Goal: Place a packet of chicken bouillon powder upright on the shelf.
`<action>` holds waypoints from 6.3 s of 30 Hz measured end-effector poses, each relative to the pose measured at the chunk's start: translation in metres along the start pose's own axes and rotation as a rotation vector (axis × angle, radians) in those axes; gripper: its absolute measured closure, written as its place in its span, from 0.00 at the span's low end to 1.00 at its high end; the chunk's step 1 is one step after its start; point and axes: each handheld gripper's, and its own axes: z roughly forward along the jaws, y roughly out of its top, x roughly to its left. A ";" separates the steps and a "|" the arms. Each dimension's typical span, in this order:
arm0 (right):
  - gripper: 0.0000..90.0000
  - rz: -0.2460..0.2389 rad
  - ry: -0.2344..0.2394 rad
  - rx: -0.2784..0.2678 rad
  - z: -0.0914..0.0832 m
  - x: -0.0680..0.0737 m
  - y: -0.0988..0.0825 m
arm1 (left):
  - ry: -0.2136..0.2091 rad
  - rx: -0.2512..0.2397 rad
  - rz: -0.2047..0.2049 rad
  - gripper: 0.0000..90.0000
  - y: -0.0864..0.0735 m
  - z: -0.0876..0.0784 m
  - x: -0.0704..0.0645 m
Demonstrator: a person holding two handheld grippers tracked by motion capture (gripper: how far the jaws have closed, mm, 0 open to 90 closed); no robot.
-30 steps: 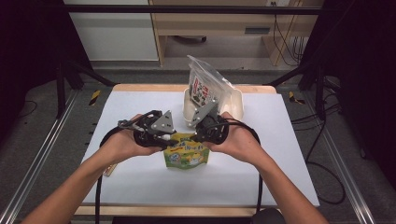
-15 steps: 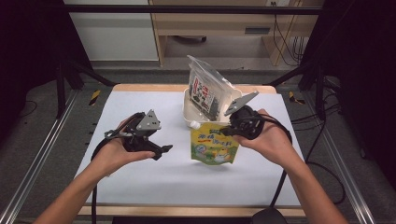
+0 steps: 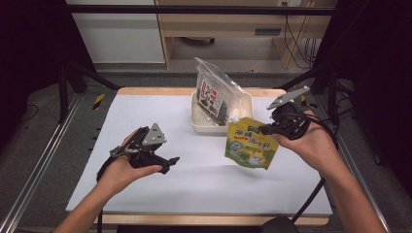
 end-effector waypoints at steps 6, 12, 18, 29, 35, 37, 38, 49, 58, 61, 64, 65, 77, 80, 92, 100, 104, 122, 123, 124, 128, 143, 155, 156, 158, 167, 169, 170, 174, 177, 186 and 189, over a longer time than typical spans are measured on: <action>1.00 0.069 -0.045 0.005 -0.013 -0.014 -0.001 | 0.016 0.004 -0.048 0.10 -0.013 0.003 -0.004; 1.00 0.137 -0.072 -0.003 -0.024 -0.026 0.007 | 0.021 -0.005 -0.107 0.10 -0.034 0.012 -0.008; 1.00 0.192 -0.101 -0.008 -0.030 -0.038 0.021 | 0.025 -0.003 -0.131 0.10 -0.056 0.021 -0.013; 1.00 0.324 -0.166 -0.037 -0.032 -0.060 0.050 | 0.016 -0.005 -0.165 0.10 -0.090 0.029 -0.023; 1.00 0.374 -0.183 -0.054 -0.025 -0.067 0.066 | 0.022 0.005 -0.149 0.10 -0.096 0.031 -0.029; 1.00 0.390 -0.192 -0.055 -0.020 -0.070 0.075 | 0.016 0.011 -0.144 0.10 -0.098 0.032 -0.030; 1.00 0.396 -0.191 -0.051 -0.018 -0.071 0.078 | 0.013 0.013 -0.145 0.10 -0.098 0.033 -0.031; 1.00 0.451 -0.218 -0.027 0.008 -0.084 0.103 | 0.016 0.021 -0.164 0.10 -0.104 0.036 -0.027; 1.00 0.513 -0.232 0.014 0.039 -0.099 0.116 | 0.013 0.027 -0.174 0.10 -0.107 0.037 -0.025; 1.00 0.528 -0.240 0.030 0.050 -0.103 0.120 | 0.009 0.033 -0.176 0.10 -0.108 0.038 -0.025; 1.00 0.529 -0.240 0.042 0.058 -0.105 0.122 | 0.005 0.035 -0.178 0.10 -0.108 0.039 -0.025; 1.00 0.535 -0.237 0.048 0.061 -0.106 0.124 | 0.005 0.036 -0.177 0.10 -0.108 0.039 -0.025; 1.00 0.567 -0.211 0.062 0.087 -0.112 0.138 | -0.007 0.046 -0.173 0.10 -0.108 0.043 -0.027; 1.00 0.581 -0.203 0.049 0.088 -0.111 0.140 | -0.009 0.051 -0.165 0.10 -0.108 0.044 -0.028; 1.00 0.666 -0.176 -0.026 0.098 -0.109 0.139 | -0.014 0.052 -0.151 0.10 -0.105 0.045 -0.030; 1.00 0.671 -0.180 -0.064 0.104 -0.103 0.141 | -0.013 0.052 -0.137 0.10 -0.105 0.044 -0.030; 1.00 0.659 -0.182 -0.112 0.109 -0.102 0.136 | -0.011 0.045 -0.139 0.10 -0.104 0.043 -0.030; 1.00 0.636 -0.232 -0.243 0.128 -0.102 0.113 | -0.012 0.050 -0.133 0.10 -0.104 0.042 -0.030; 1.00 0.635 -0.229 -0.244 0.128 -0.102 0.113 | -0.012 0.050 -0.132 0.10 -0.104 0.042 -0.030; 1.00 0.632 -0.231 -0.244 0.129 -0.102 0.112 | -0.012 0.049 -0.132 0.10 -0.104 0.042 -0.030; 1.00 0.613 -0.219 -0.259 0.130 -0.098 0.109 | -0.009 0.043 -0.135 0.10 -0.104 0.043 -0.031; 1.00 0.581 -0.213 -0.275 0.130 -0.097 0.108 | -0.012 0.046 -0.136 0.10 -0.104 0.044 -0.031; 1.00 0.531 -0.251 -0.400 0.116 -0.086 0.099 | -0.005 0.044 -0.130 0.10 -0.104 0.042 -0.031; 1.00 0.525 -0.257 -0.412 0.116 -0.085 0.096 | -0.004 0.047 -0.128 0.10 -0.104 0.042 -0.031; 1.00 0.518 -0.262 -0.439 0.118 -0.084 0.090 | -0.007 0.046 -0.132 0.10 -0.104 0.043 -0.032; 1.00 0.479 -0.270 -0.530 0.127 -0.080 0.069 | -0.008 0.059 -0.121 0.10 -0.104 0.044 -0.032; 1.00 0.472 -0.274 -0.524 0.129 -0.078 0.067 | -0.009 0.059 -0.122 0.10 -0.104 0.044 -0.032; 1.00 0.470 -0.270 -0.522 0.130 -0.077 0.067 | -0.010 0.060 -0.121 0.10 -0.104 0.044 -0.032; 1.00 0.450 -0.267 -0.503 0.133 -0.073 0.069 | -0.009 0.059 -0.120 0.10 -0.104 0.044 -0.032; 1.00 0.447 -0.270 -0.491 0.136 -0.071 0.070 | -0.010 0.057 -0.124 0.10 -0.104 0.043 -0.032; 1.00 0.441 -0.274 -0.461 0.139 -0.068 0.069 | -0.011 0.058 -0.122 0.10 -0.104 0.043 -0.032; 1.00 0.431 -0.269 -0.444 0.138 -0.067 0.070 | -0.010 0.059 -0.121 0.10 -0.104 0.043 -0.032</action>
